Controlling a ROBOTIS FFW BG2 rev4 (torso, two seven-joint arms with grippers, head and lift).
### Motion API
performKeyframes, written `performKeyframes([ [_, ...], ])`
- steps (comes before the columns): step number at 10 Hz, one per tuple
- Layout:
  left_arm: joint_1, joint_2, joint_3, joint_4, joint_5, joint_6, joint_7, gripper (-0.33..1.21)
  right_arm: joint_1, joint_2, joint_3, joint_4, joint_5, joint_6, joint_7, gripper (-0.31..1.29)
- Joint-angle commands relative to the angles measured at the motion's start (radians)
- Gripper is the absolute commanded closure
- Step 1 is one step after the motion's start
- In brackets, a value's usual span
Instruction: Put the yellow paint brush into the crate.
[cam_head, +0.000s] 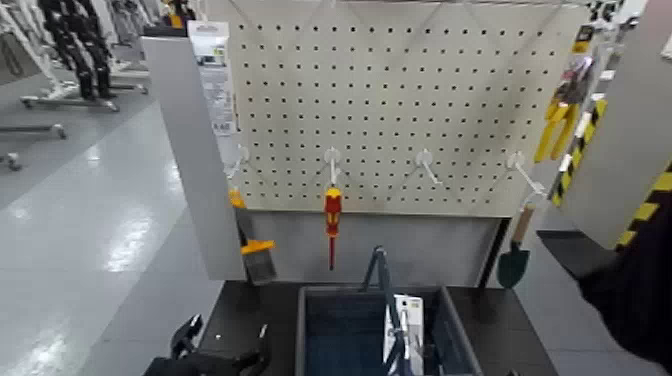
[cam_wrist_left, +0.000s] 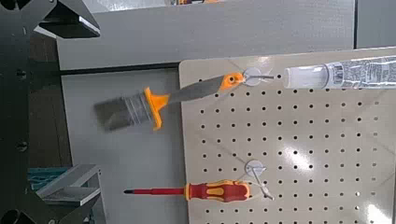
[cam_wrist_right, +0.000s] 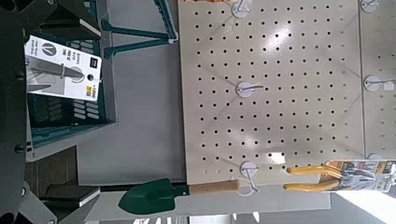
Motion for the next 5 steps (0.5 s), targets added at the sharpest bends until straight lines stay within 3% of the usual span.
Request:
performKeyframes([
  [1,0.000,0.001,0.000,0.000,0.008,0.006,-0.003,0.11,0.001,0.000,0.000,-0.002,-0.001,0.000,0.000,0.13],
  [5,-0.005,-0.001,0.014,0.000,0.036,0.030,-0.043,0.11,0.001,0.000,0.002,-0.002,-0.001,0.009,-0.002,0.13],
])
